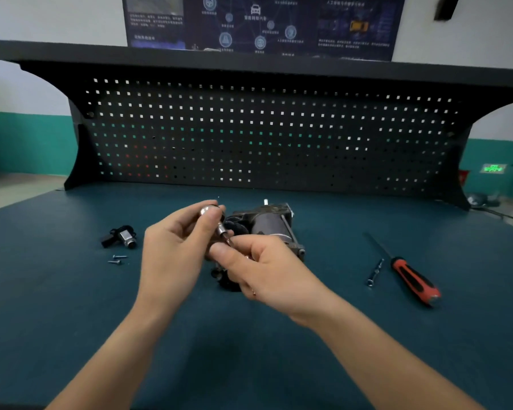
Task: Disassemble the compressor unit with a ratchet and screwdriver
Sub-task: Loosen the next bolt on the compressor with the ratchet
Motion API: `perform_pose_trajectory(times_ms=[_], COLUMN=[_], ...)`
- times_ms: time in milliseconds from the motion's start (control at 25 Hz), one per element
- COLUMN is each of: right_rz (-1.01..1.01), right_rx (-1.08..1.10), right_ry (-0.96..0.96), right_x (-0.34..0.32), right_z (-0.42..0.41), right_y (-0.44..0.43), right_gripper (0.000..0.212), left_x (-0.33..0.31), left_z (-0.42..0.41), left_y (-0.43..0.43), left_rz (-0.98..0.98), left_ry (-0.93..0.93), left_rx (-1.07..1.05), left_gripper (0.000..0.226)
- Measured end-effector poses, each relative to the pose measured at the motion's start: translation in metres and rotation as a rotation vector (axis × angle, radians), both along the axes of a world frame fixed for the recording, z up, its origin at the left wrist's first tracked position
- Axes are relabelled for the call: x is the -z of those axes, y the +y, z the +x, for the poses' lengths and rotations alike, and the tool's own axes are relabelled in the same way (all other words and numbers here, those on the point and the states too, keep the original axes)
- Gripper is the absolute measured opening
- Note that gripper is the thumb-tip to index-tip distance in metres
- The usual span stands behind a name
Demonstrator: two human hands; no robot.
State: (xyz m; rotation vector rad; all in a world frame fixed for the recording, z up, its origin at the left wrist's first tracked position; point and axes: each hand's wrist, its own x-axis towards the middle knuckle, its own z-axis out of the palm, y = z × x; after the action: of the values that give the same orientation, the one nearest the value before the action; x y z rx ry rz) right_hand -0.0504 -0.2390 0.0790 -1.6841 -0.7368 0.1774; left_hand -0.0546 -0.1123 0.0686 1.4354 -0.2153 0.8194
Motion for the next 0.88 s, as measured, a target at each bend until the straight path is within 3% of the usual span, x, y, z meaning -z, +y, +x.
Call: perform_pose_trajectory(times_ms=[120,240,280,360,440,600,680,760,880], right_rz=[0.1,0.243,0.314,0.452,0.507,0.377,0.249,0.044,-0.294], right_rx=[0.033,-0.003,-0.039,-0.155,-0.283,-0.308,-0.161,0.059,0.211], right_ry=[0.013,0.053,0.085,0.175,0.257,0.292,0.147,-0.191,-0.607], right_x=[-0.006,-0.01,-0.013,-0.021,-0.028,-0.028,-0.023,-0.02,-0.017], right_z=[0.0,0.001,0.002,0.004,0.007,0.008,0.009,0.011,0.011], right_y=[0.001,-0.001,-0.004,-0.013,-0.024,-0.038,-0.04,-0.043,-0.051], right_gripper=[0.027,0.028,0.028,0.03,0.034,0.034,0.031,0.023,0.025], left_x=[-0.004,-0.015,-0.02,-0.03,-0.04,-0.044,-0.039,-0.03,-0.013], left_z=[-0.004,-0.002,-0.002,-0.004,-0.009,-0.012,-0.009,-0.005,-0.001], left_y=[0.002,0.007,0.009,0.013,0.015,0.014,0.008,0.001,-0.004], left_rz=[0.188,0.437,0.506,0.494,0.365,0.195,0.019,-0.159,-0.214], left_ry=[-0.053,-0.109,-0.136,-0.159,-0.067,0.233,0.36,0.46,0.493], left_rx=[-0.125,-0.246,-0.2,0.091,0.412,0.863,0.96,0.932,0.858], left_gripper=[0.02,0.013,0.012,0.019,0.027,0.029,0.032,0.017,0.02])
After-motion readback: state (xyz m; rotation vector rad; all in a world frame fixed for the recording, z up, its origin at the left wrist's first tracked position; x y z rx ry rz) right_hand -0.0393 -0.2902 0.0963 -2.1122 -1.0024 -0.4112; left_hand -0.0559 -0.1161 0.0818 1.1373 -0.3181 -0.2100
